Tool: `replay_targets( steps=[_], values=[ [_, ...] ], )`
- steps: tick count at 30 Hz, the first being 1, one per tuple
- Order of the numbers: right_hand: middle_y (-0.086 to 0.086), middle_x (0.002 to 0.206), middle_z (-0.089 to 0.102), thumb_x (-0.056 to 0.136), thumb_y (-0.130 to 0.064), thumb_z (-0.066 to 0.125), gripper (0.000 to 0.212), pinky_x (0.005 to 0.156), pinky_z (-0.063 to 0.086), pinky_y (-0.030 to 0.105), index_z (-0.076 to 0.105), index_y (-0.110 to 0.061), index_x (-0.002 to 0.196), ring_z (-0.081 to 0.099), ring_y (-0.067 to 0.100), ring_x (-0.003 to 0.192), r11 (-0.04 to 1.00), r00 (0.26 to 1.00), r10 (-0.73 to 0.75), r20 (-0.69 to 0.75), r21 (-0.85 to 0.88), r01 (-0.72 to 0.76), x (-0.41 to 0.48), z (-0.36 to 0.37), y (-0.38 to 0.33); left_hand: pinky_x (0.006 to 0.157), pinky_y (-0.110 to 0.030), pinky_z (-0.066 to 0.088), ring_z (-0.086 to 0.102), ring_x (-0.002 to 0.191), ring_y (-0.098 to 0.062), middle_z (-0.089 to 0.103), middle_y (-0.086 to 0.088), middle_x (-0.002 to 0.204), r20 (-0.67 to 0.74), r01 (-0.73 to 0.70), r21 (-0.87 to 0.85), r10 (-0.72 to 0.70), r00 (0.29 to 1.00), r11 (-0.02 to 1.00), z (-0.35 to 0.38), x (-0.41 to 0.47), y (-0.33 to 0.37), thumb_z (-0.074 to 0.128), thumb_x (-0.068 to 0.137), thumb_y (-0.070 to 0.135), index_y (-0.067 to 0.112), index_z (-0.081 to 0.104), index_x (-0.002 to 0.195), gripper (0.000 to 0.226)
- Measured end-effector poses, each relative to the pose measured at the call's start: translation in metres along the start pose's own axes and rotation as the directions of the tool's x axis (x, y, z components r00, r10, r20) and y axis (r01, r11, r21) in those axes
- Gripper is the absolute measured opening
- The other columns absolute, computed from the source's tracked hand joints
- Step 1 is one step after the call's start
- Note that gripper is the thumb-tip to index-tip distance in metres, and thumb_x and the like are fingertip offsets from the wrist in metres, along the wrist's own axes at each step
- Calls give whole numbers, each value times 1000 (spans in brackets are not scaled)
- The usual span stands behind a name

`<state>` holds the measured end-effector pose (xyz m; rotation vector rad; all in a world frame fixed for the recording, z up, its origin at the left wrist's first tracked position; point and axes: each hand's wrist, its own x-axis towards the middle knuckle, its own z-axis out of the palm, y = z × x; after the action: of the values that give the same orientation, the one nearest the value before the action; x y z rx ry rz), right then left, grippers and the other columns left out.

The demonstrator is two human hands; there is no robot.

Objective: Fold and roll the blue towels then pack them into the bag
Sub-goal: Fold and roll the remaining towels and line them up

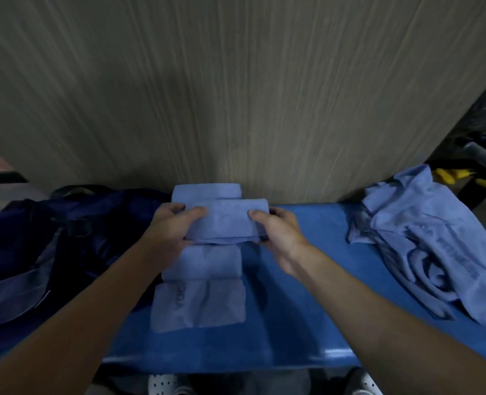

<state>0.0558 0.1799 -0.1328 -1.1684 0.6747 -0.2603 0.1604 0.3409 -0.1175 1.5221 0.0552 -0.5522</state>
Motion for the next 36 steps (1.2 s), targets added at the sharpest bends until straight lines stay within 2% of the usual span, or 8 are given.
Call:
replay_targets(
  steps=[7, 14, 22, 26, 29, 31, 33, 36],
  values=[
    [10, 102, 72, 84, -22, 74, 30, 73, 57, 31, 67, -4, 106, 69, 23, 92, 965, 997, -66, -40, -255, 53, 26, 30, 12, 66, -32, 54, 66, 95, -27, 63, -15, 112, -143, -149, 126, 167, 976, 981, -18, 18, -6, 78, 81, 19, 3, 52, 123, 51],
    [-2, 83, 70, 82, -24, 74, 11, 70, 55, 30, 66, -18, 79, 66, 14, 78, 914, 987, -133, -85, -396, 90, 30, 37, 16, 83, -48, 57, 66, 94, -31, 65, -16, 106, -161, -222, 252, 266, 950, 942, -24, 19, -15, 77, 82, 18, 8, 54, 112, 39],
    [4, 87, 73, 82, -29, 73, 24, 73, 57, 34, 72, -7, 91, 69, 17, 84, 842, 975, -217, -37, -512, 168, 30, 42, 22, 56, -23, 44, 58, 72, -10, 61, 0, 84, -128, -231, 474, 326, 937, 849, -33, 25, -32, 66, 90, 23, 4, 58, 101, 23],
    [7, 89, 73, 83, -30, 71, 27, 70, 57, 34, 72, -4, 91, 68, 17, 82, 818, 977, -212, 9, -545, 183, 30, 45, 20, 54, -24, 39, 60, 75, -19, 63, -9, 89, -117, -193, 524, 295, 948, 830, -39, 29, -40, 60, 94, 24, -3, 58, 100, 28],
    [7, 88, 70, 85, -29, 69, 31, 60, 49, 27, 68, 0, 94, 63, 17, 78, 754, 970, -244, -20, -633, 177, 35, 43, 20, 74, -33, 49, 60, 96, -30, 60, -20, 112, -80, -196, 587, 297, 952, 786, -37, 33, -41, 58, 95, 30, -4, 55, 109, 37],
    [6, 99, 64, 84, -29, 71, 36, 68, 48, 26, 61, -4, 108, 60, 17, 89, 733, 955, -294, -28, -648, 206, 34, 41, 22, 96, -45, 47, 53, 116, -35, 47, -25, 132, -32, -235, 655, 337, 941, 718, -33, 29, -42, 58, 95, 32, -4, 43, 133, 55],
    [3, 114, 50, 84, -29, 72, 46, 82, 46, 25, 50, -13, 121, 53, 15, 99, 696, 927, -375, 20, -654, 295, 33, 38, 24, 107, -46, 40, 42, 127, -35, 31, -25, 144, 64, -371, 747, 497, 866, 551, -31, 18, -45, 58, 95, 30, -1, 25, 148, 69],
    [-3, 118, 36, 86, -27, 71, 45, 91, 44, 25, 48, -21, 124, 45, 12, 105, 530, 845, -497, 197, -702, 475, 29, 33, 25, 111, -50, 35, 35, 134, -38, 29, -23, 149, 284, -531, 803, 610, 740, 271, -36, 13, -52, 44, 94, 42, 6, 40, 143, 61]
  ],
)
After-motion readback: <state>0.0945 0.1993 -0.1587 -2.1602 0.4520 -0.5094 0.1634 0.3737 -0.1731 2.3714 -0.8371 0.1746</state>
